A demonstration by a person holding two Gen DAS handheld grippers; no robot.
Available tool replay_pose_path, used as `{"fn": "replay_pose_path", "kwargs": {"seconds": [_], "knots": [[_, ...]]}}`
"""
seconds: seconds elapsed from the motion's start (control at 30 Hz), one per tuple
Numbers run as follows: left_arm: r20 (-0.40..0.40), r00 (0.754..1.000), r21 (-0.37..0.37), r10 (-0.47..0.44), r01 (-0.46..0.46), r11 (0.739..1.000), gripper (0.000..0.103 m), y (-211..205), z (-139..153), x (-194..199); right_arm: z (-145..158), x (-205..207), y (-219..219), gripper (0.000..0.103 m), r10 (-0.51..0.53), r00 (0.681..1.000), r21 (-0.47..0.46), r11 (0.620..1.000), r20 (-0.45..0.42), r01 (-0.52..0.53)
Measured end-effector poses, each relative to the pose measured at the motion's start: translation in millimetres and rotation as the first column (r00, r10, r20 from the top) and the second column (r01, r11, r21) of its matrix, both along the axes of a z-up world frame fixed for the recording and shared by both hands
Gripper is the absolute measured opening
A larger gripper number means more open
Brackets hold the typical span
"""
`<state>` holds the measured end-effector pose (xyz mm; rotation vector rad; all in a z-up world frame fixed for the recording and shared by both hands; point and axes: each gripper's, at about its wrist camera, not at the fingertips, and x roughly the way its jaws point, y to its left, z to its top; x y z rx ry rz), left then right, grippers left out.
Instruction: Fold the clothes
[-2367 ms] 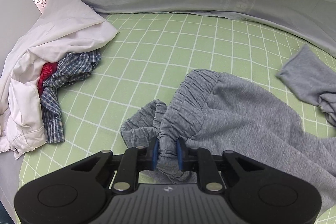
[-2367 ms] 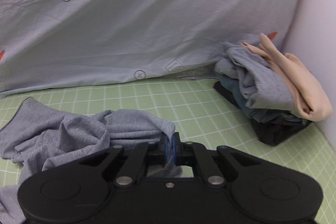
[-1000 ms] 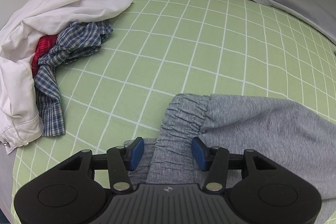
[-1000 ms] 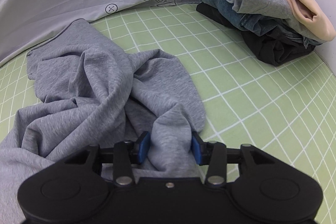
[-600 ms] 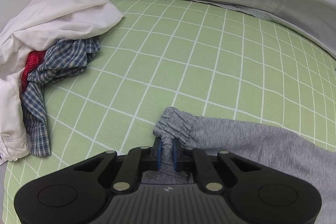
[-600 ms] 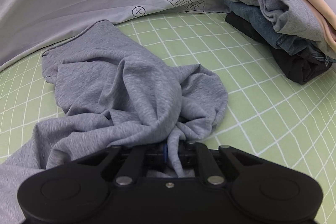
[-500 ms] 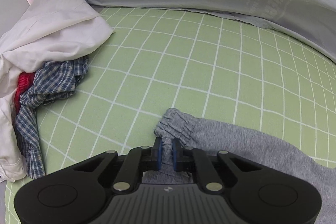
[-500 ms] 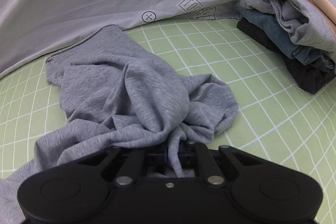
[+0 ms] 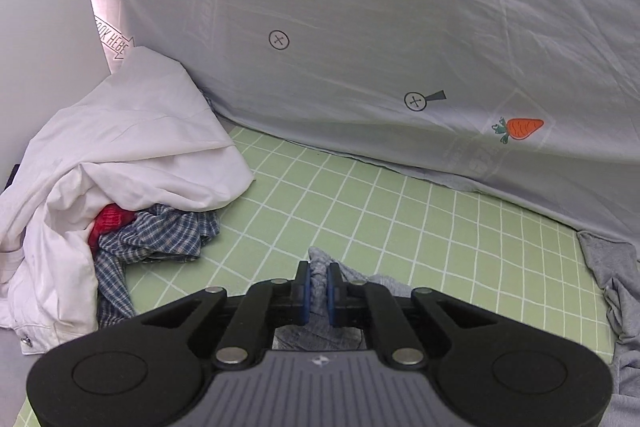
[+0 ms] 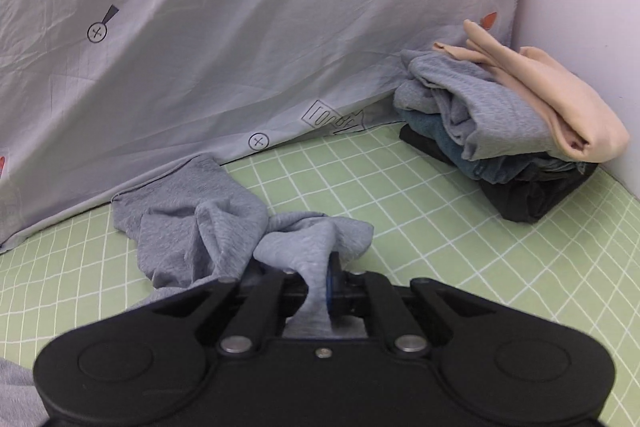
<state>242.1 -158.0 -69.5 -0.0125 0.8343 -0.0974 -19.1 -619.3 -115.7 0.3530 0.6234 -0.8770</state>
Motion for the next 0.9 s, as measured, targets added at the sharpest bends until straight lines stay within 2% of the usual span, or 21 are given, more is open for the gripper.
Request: {"fn": "replay_pose_path", "kwargs": {"seconds": [0.1,0.17,0.27,0.37,0.5,0.57,0.67,0.7,0.73,0.77,0.8,0.9], "knots": [[0.029,0.999,-0.029,0.030,-0.029,0.999,0.008,28.7,15.5,-43.2,9.2,-42.9,13.6,0.002,-0.041,0.999,-0.040,0.998,-0.001,0.041],[0.016,0.999,-0.017,0.049,-0.049,0.999,0.008,48.1,14.5,-72.8,5.3,-63.8,20.4,0.002,-0.058,0.998,-0.040,0.998,-0.024,0.057],[-0.102,0.992,-0.009,0.070,-0.072,0.997,0.008,71.4,-12.9,-103.7,-19.8,-90.6,25.6,0.002,-0.086,0.992,0.016,0.996,-0.090,0.088],[-0.226,0.969,0.015,0.103,-0.102,0.995,0.008,88.7,-46.0,-133.0,-44.5,-107.7,34.3,0.002,-0.080,0.985,0.064,0.994,-0.154,0.091],[-0.325,0.936,0.067,0.131,-0.115,0.991,0.009,102.9,-75.5,-164.9,-60.5,-128.4,46.5,0.002,-0.061,0.977,0.090,0.993,-0.206,0.081],[-0.355,0.925,0.072,0.137,-0.119,0.990,0.010,107.0,-81.2,-175.3,-63.3,-131.7,45.1,0.002,-0.045,0.973,0.106,0.992,-0.225,0.070],[-0.345,0.931,0.067,0.118,-0.101,0.993,0.018,105.7,-74.2,-181.6,-57.7,-128.7,42.2,0.005,-0.027,0.976,0.110,0.993,-0.214,0.051],[-0.335,0.936,0.058,0.111,-0.097,0.994,0.018,104.7,-69.4,-182.3,-52.5,-125.1,41.0,0.007,-0.022,0.980,0.101,0.994,-0.198,0.043],[-0.323,0.941,0.046,0.104,-0.094,0.995,0.022,103.6,-64.0,-182.6,-47.3,-121.5,39.8,0.019,-0.017,0.983,0.092,0.995,-0.181,0.035],[-0.309,0.946,0.028,0.096,-0.091,0.995,0.025,102.3,-57.2,-181.2,-42.0,-117.9,38.6,0.037,-0.012,0.986,0.083,0.996,-0.165,0.027],[-0.293,0.952,0.010,0.087,-0.088,0.996,0.030,101.2,-50.6,-178.8,-36.8,-114.3,37.5,0.043,-0.007,0.989,0.074,0.997,-0.149,0.018],[-0.238,0.968,-0.029,0.079,-0.089,0.996,0.040,97.5,-33.6,-164.9,-21.1,-103.5,33.9,0.047,0.009,0.995,0.046,0.999,-0.099,-0.005]]}}
